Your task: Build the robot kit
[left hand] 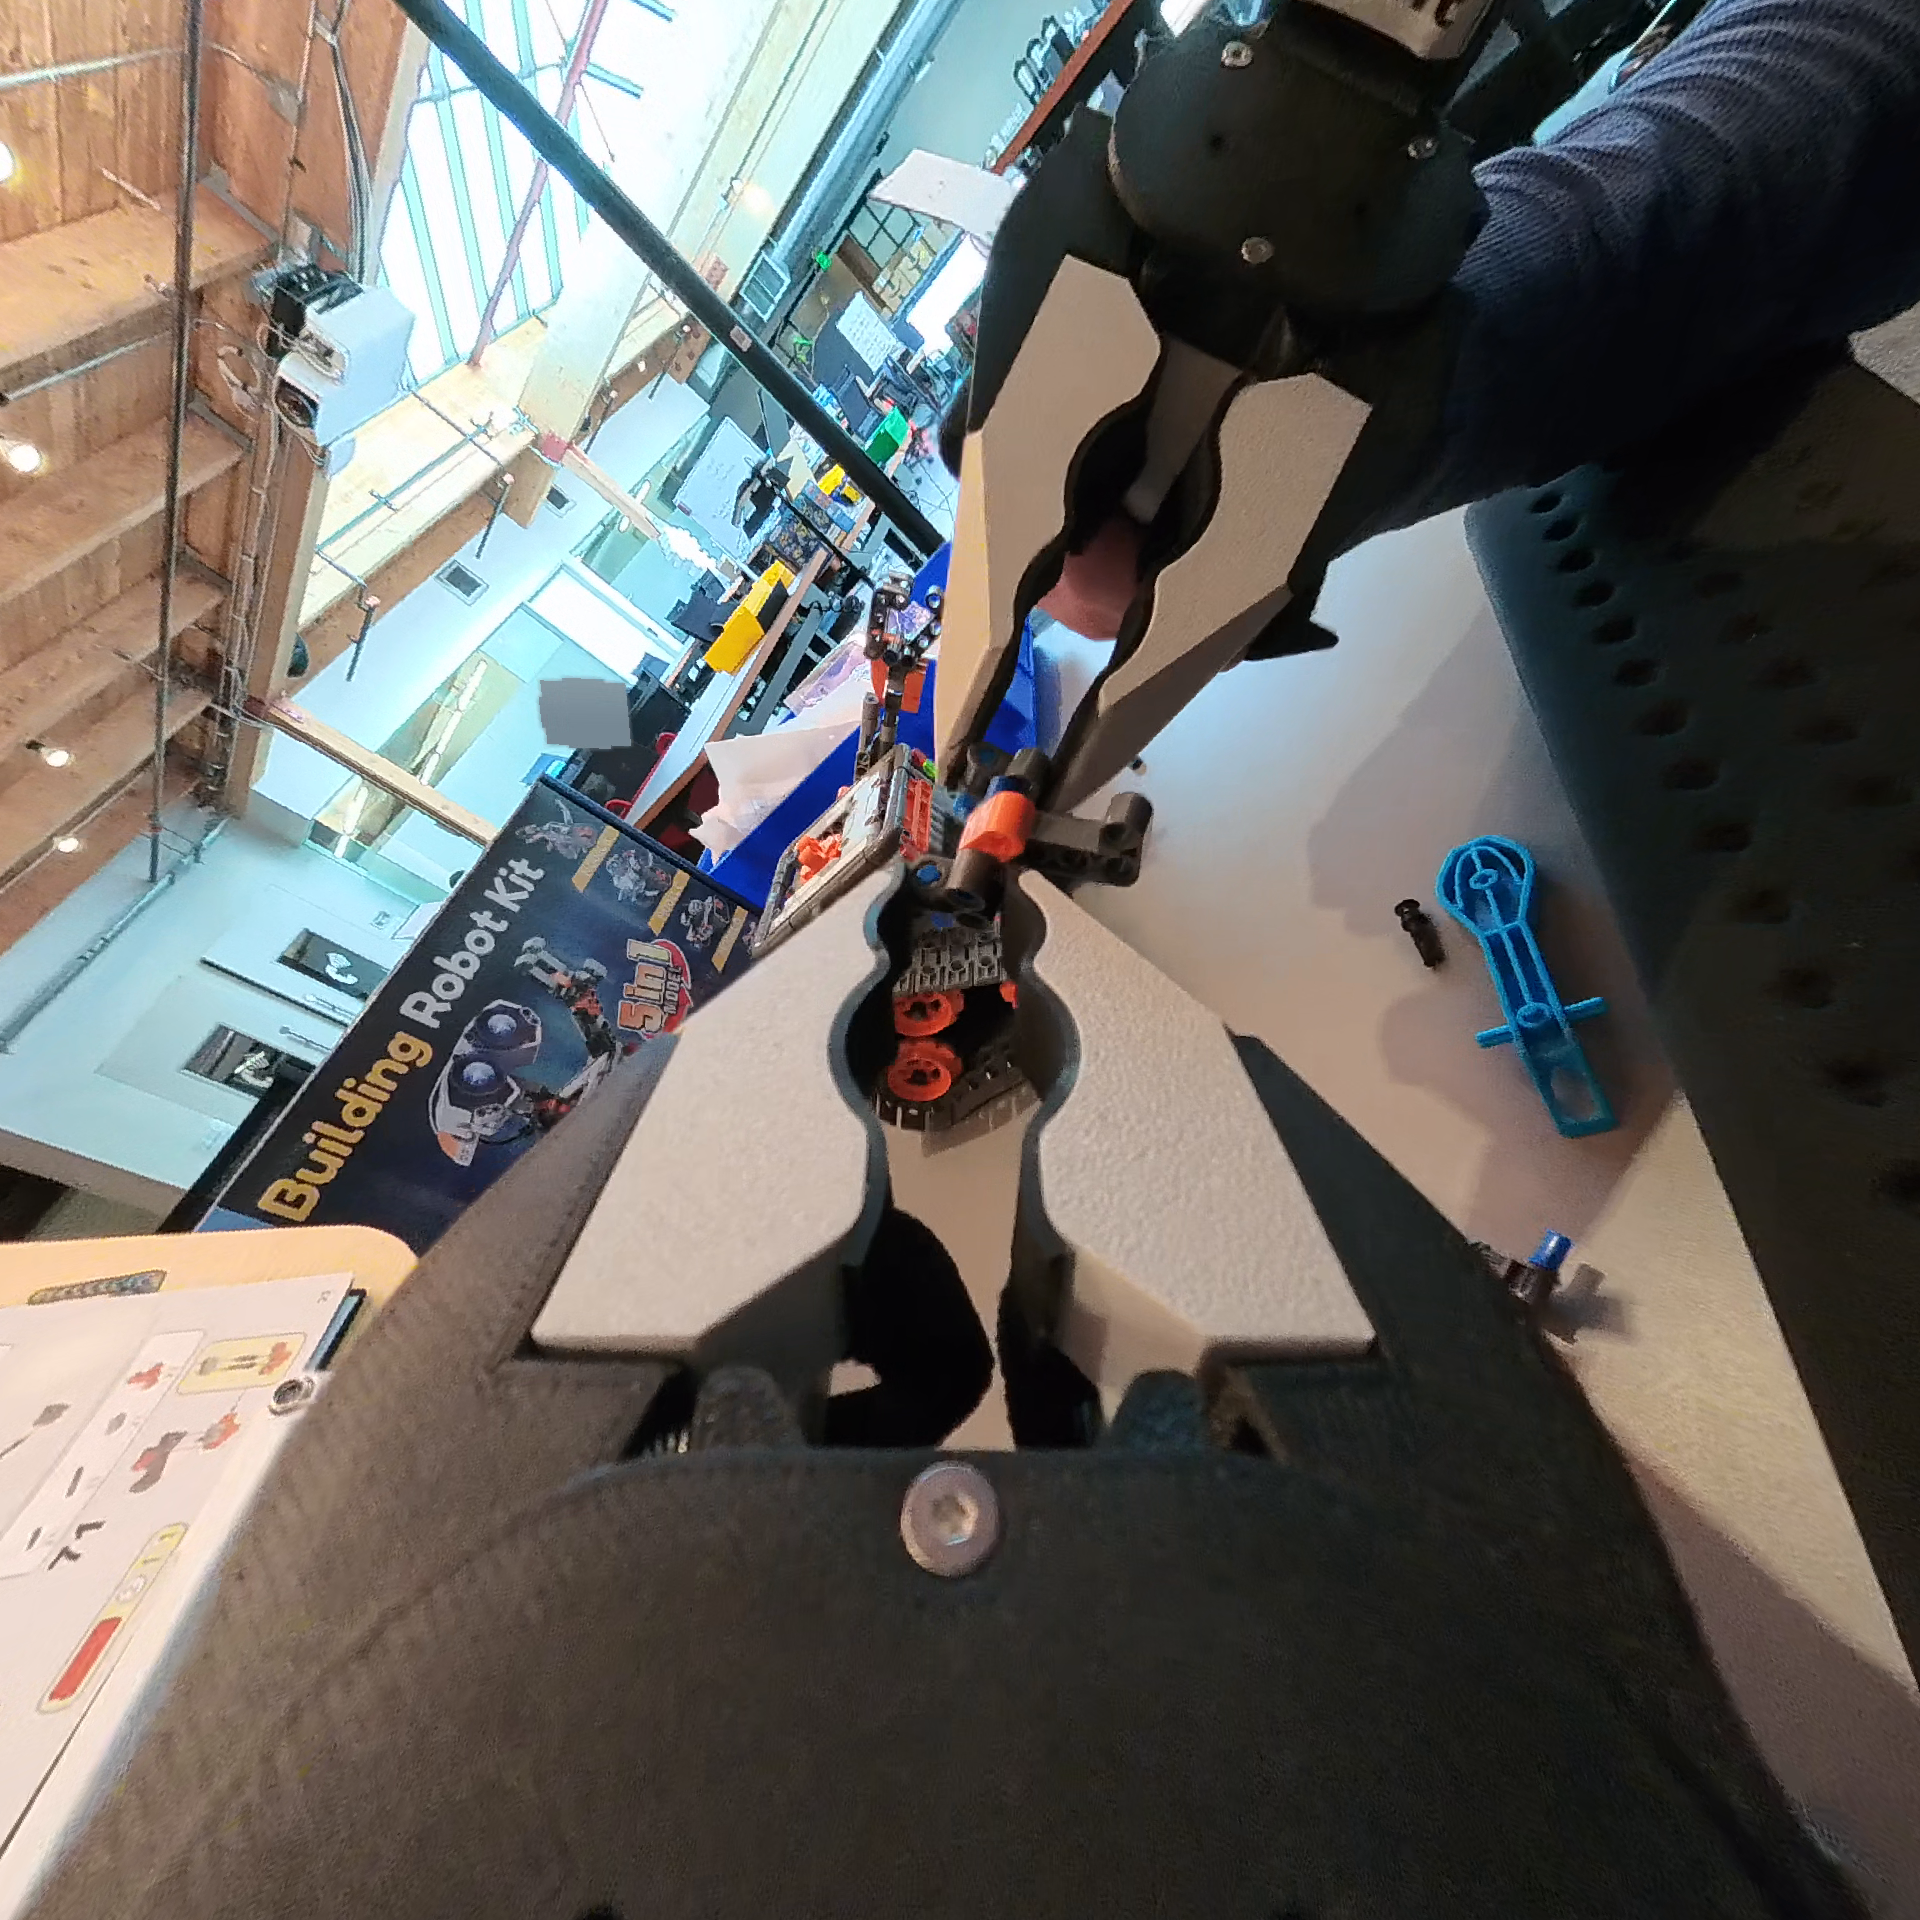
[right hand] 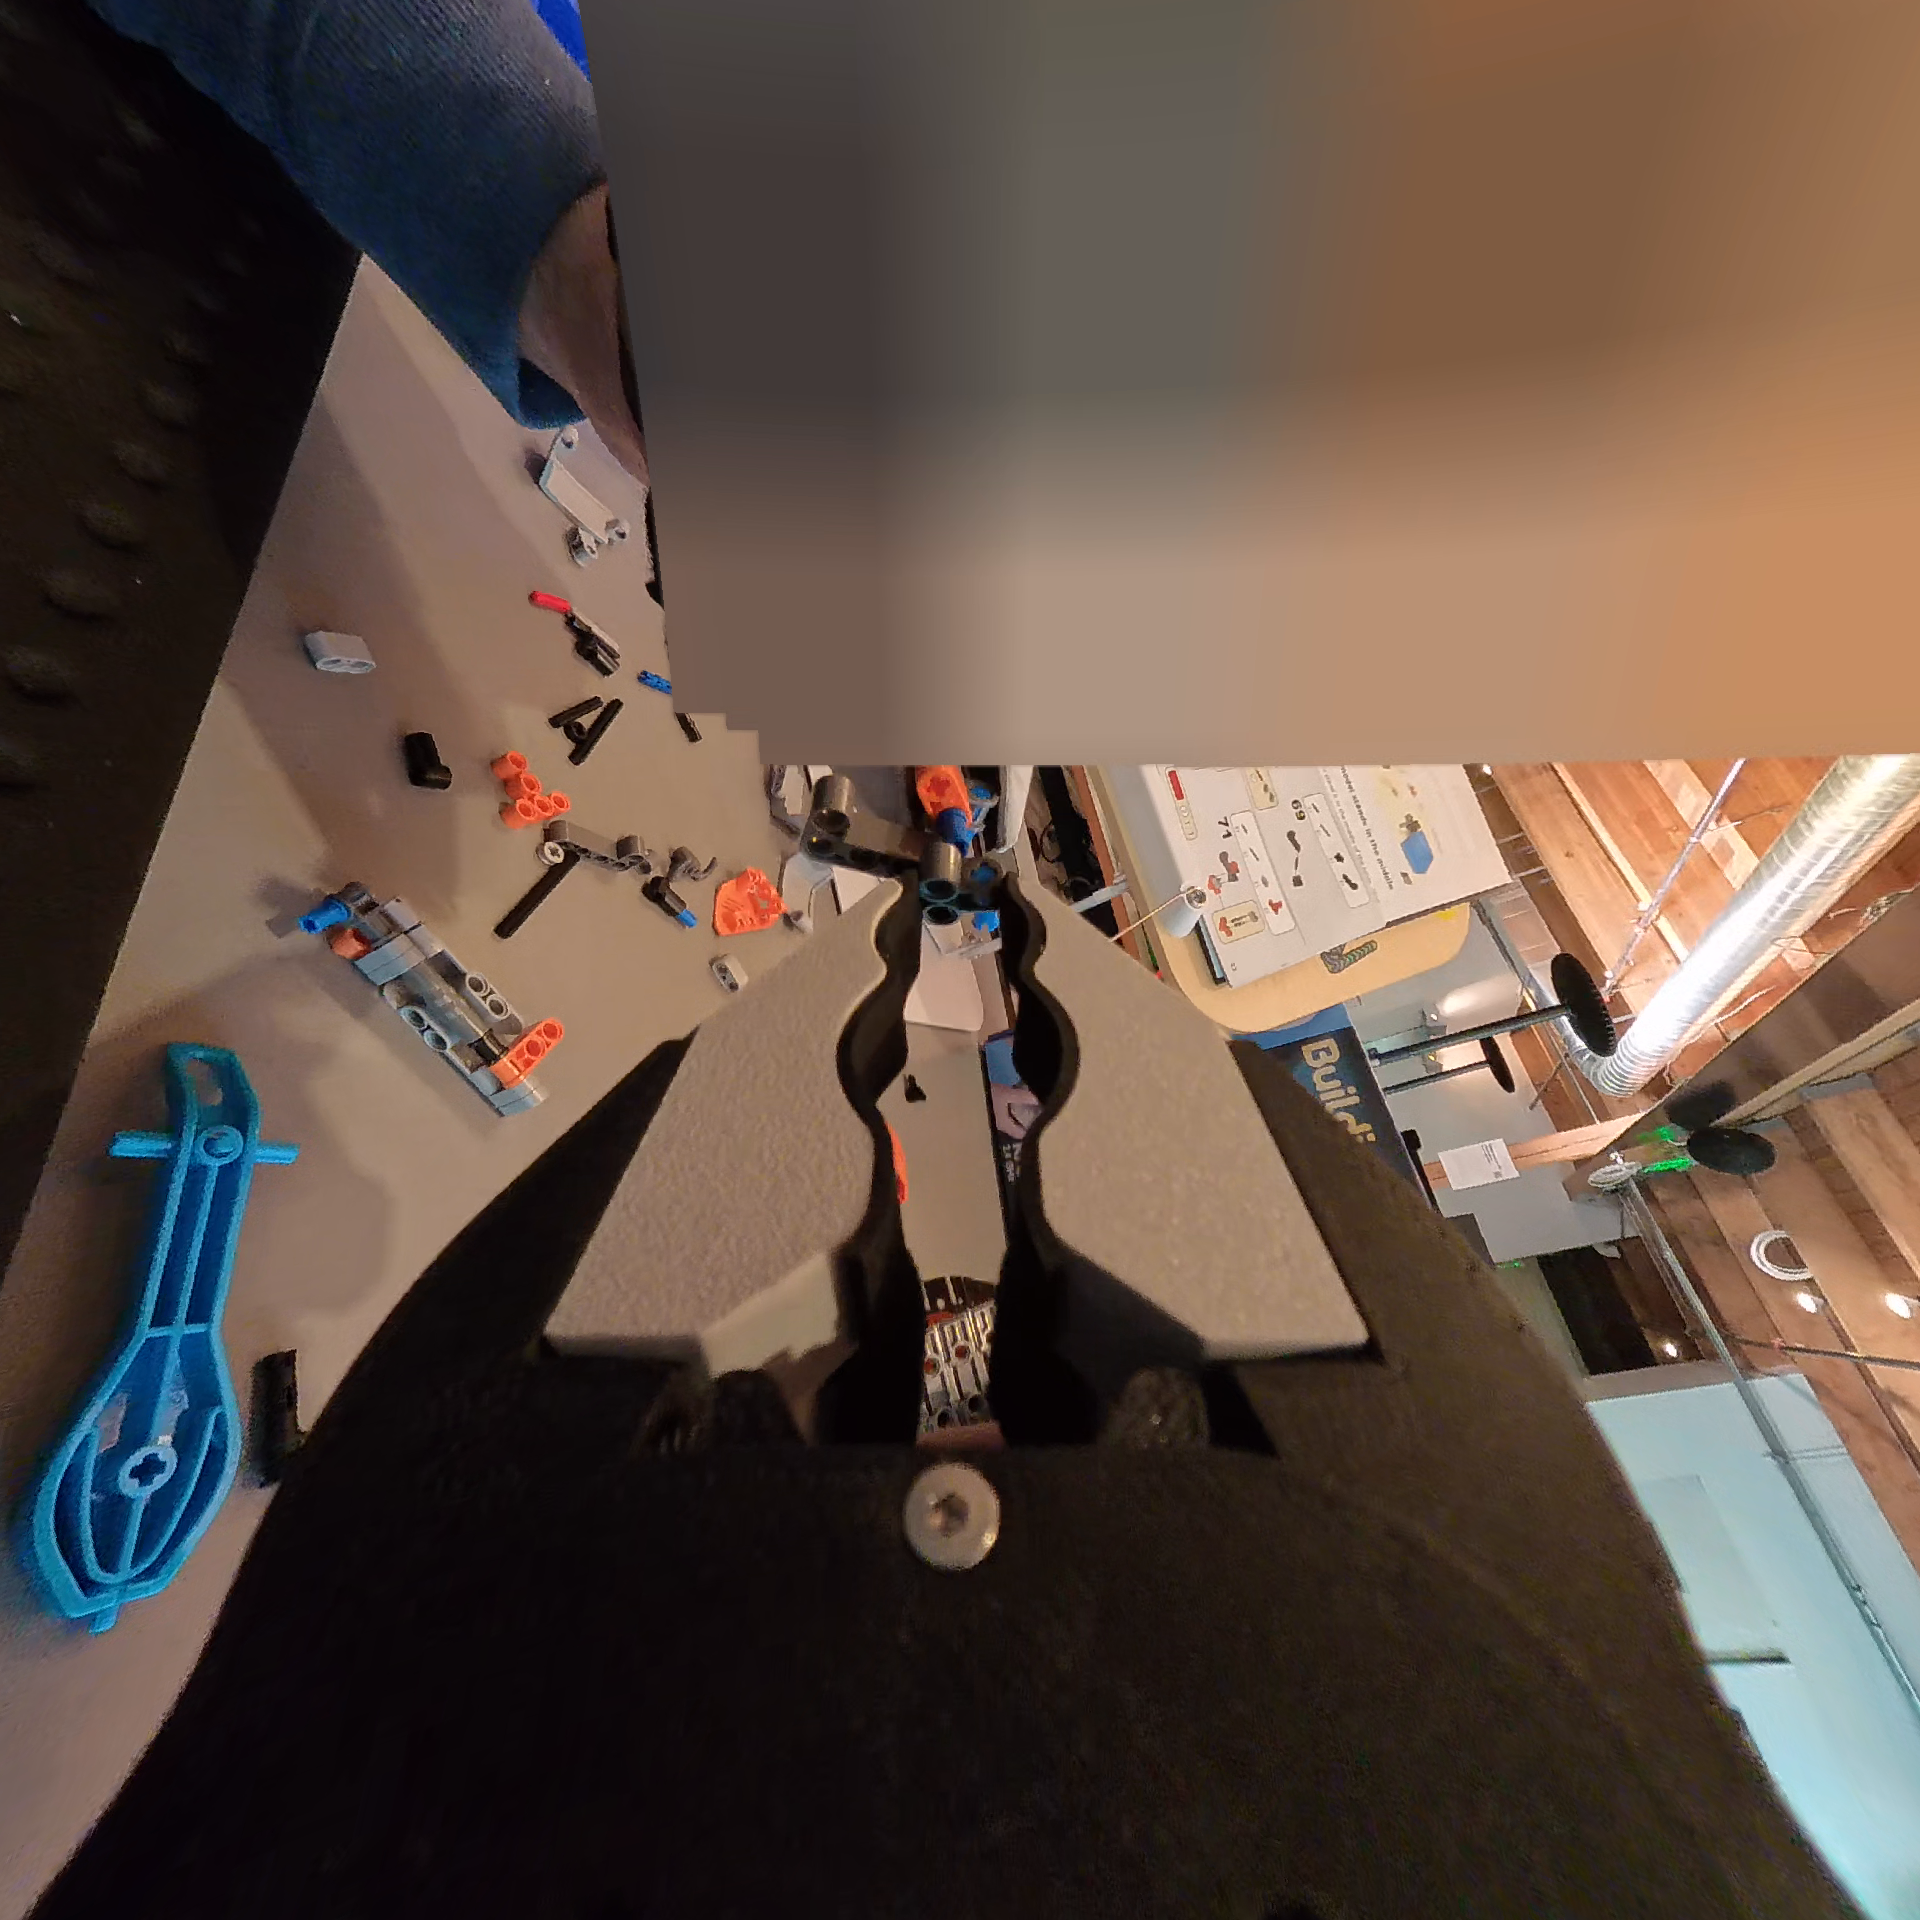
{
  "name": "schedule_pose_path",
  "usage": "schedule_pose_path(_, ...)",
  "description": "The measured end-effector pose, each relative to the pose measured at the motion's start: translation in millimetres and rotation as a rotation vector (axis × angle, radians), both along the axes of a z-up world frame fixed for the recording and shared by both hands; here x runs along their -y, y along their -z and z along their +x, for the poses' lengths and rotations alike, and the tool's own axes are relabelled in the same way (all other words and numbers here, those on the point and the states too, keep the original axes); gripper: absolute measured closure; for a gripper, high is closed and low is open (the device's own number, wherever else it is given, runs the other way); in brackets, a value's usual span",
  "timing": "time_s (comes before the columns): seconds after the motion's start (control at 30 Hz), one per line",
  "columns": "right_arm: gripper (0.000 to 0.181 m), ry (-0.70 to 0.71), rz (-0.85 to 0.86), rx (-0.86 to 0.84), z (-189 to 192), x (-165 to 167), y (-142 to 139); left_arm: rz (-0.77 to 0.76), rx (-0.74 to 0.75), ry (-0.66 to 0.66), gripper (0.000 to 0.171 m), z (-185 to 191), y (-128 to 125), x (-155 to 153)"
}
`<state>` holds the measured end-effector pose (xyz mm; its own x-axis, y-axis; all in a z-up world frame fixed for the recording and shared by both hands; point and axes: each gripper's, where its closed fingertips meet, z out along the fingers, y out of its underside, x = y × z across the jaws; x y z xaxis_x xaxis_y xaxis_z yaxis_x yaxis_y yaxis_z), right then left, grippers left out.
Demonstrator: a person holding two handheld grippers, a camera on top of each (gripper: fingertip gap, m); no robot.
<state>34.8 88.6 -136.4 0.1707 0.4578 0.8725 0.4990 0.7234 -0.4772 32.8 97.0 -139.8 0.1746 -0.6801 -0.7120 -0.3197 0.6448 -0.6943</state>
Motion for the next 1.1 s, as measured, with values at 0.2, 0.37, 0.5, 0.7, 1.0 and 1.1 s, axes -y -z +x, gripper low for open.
schedule_pose_path(0.2, 0.169, 0.021, -0.085, 0.000, 1, -7, 6, 0.075, -0.060, -0.062, 0.158, 0, 5, -6)
schedule_pose_path(0.37, 0.169, 0.029, -0.116, 0.006, 0, -9, 9, 0.116, -0.105, -0.100, 0.158, 0, 8, -9)
schedule_pose_path(0.5, 0.169, 0.059, -0.102, 0.038, 1, -13, 14, 0.134, -0.147, -0.145, 0.158, 0, 14, -13)
schedule_pose_path(0.7, 0.169, 0.074, -0.131, 0.040, 0, -17, 19, 0.127, -0.157, -0.167, 0.158, -1, 17, -17)
schedule_pose_path(1.0, 0.170, 0.136, -0.095, 0.066, 1, -24, 22, 0.094, -0.145, -0.207, 0.159, -1, 20, -22)
schedule_pose_path(1.1, 0.170, 0.140, -0.112, 0.055, 1, -25, 22, 0.108, -0.148, -0.224, 0.159, 0, 20, -23)
